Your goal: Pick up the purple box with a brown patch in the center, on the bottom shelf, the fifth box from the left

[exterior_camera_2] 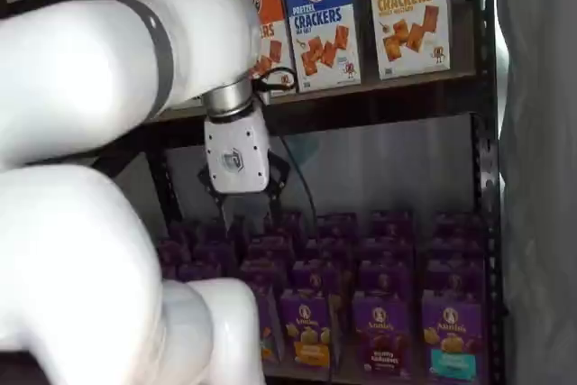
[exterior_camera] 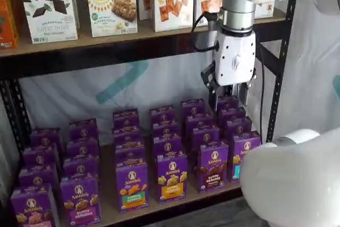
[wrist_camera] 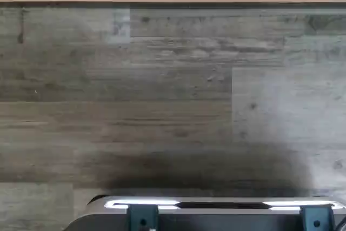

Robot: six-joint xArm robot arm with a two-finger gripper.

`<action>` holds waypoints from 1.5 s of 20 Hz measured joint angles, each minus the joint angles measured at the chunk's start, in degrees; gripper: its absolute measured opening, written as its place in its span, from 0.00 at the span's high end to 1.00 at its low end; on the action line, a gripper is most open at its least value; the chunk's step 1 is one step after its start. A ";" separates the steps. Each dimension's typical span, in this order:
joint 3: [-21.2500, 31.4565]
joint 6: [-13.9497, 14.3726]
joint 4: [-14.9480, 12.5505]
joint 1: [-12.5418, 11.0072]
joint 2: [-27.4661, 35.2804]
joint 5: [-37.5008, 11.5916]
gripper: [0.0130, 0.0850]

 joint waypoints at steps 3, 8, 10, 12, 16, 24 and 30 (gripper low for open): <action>0.33 1.12 -1.71 0.91 -0.40 -0.65 0.00; 0.59 1.12 -2.10 0.79 0.14 -1.68 0.00; 0.95 1.25 -2.55 0.80 0.56 -2.65 0.00; 1.50 1.71 -3.65 1.01 1.15 -4.06 0.00; 2.91 0.74 -3.85 -0.21 3.25 -7.92 0.00; 5.66 -3.42 -3.45 -4.60 11.02 -18.09 0.00; 6.60 -6.70 -3.10 -7.88 19.74 -27.79 0.00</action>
